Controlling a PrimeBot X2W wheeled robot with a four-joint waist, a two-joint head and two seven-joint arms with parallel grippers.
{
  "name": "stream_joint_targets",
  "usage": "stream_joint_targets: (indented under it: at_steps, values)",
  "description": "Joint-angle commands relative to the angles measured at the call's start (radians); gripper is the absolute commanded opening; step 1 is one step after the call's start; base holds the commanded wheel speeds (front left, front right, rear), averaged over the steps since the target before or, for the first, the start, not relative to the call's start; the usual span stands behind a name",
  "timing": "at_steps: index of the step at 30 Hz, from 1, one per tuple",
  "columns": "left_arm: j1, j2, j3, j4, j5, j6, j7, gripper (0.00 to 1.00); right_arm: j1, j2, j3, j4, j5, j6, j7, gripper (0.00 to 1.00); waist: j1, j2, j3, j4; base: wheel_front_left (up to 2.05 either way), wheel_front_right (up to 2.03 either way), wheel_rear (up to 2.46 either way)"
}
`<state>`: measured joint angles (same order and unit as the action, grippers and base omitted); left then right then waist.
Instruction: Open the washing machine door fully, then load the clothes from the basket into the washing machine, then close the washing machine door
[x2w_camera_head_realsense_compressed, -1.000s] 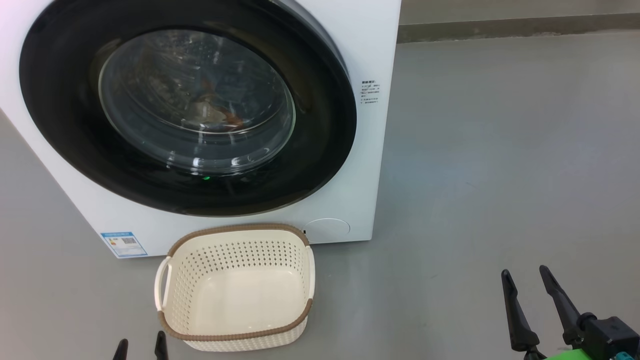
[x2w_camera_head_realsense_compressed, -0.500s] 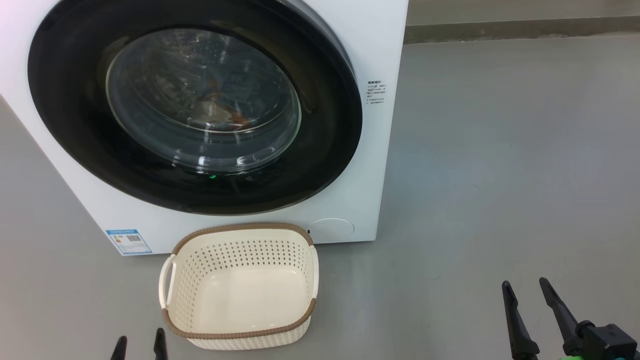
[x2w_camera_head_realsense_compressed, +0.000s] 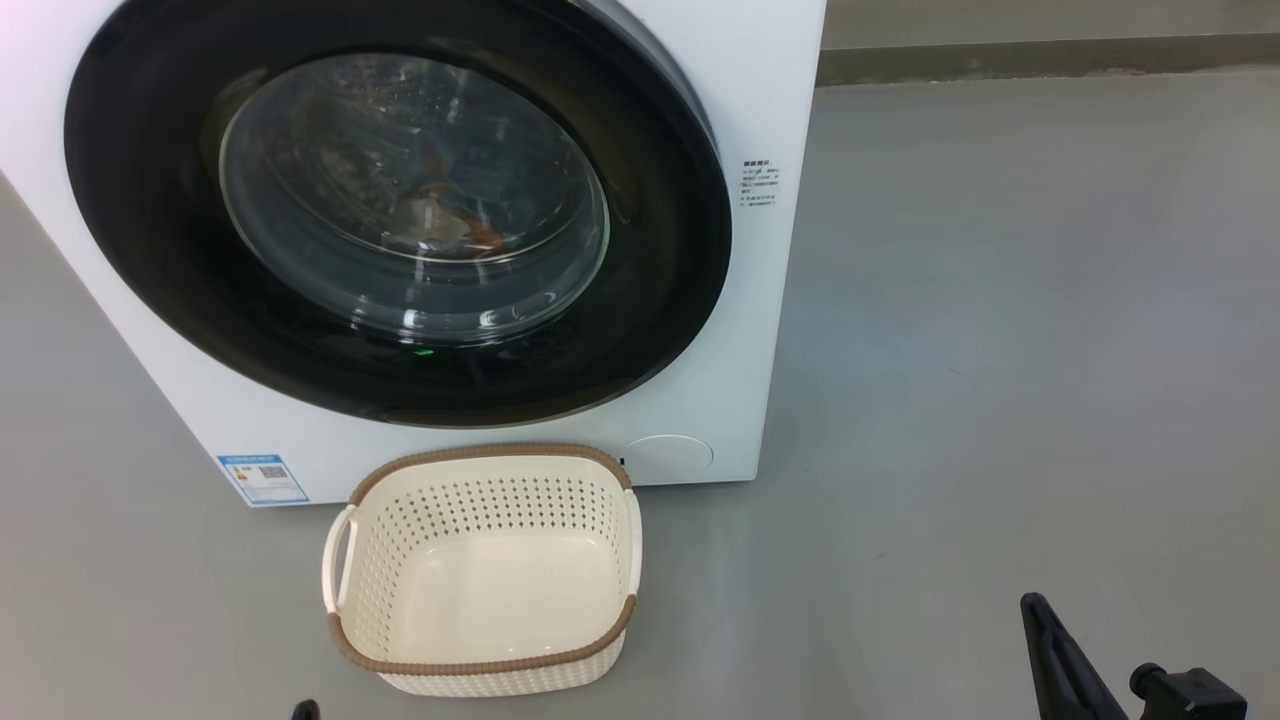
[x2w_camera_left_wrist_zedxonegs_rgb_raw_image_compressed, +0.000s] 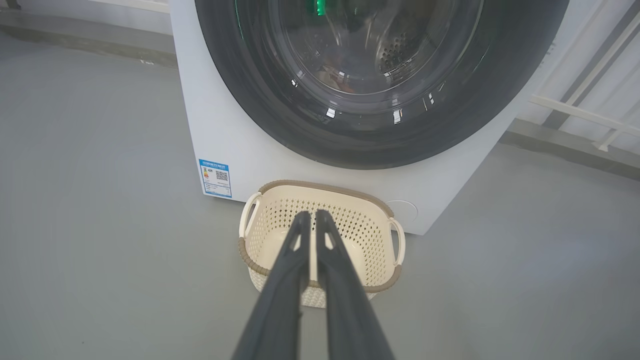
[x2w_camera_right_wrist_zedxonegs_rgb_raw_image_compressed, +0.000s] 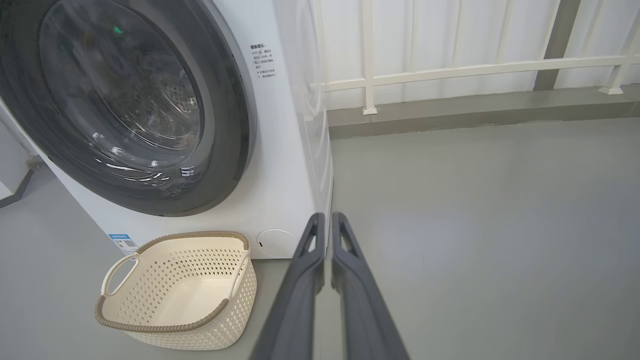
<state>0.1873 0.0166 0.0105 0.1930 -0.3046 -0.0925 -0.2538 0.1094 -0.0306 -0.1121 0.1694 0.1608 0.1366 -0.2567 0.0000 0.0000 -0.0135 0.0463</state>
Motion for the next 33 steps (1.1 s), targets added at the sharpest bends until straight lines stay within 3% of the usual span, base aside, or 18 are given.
stream_joint_targets:
  at_steps: [1,7,11,33]
  values:
    - [-0.004,0.006,0.003,-0.009,-0.013,0.0,0.004,0.0,-0.003,-0.002,-0.002,-0.012,0.014,0.0,0.004,0.0,0.0,0.0,0.0,0.0,0.0,0.0,0.0]
    - [-0.017,0.007,0.009,-0.007,-0.076,-0.002,0.022,0.0,-0.013,-0.003,-0.002,-0.009,0.084,0.0,0.023,0.0,0.0022,0.0,-0.002,-0.003,0.0,0.0,0.0]
    - [-0.027,0.008,0.011,-0.005,-0.118,-0.003,0.034,0.0,-0.02,-0.003,-0.002,-0.006,0.131,-0.001,0.034,0.0,0.0002,0.0,0.001,-0.004,0.0,0.0,0.0]
    - [-0.079,0.013,0.029,0.006,-0.347,-0.01,0.098,0.0,-0.058,-0.006,-0.001,0.01,0.385,-0.002,0.099,0.0,0.0,0.0,0.004,-0.012,0.0,0.0,0.0]
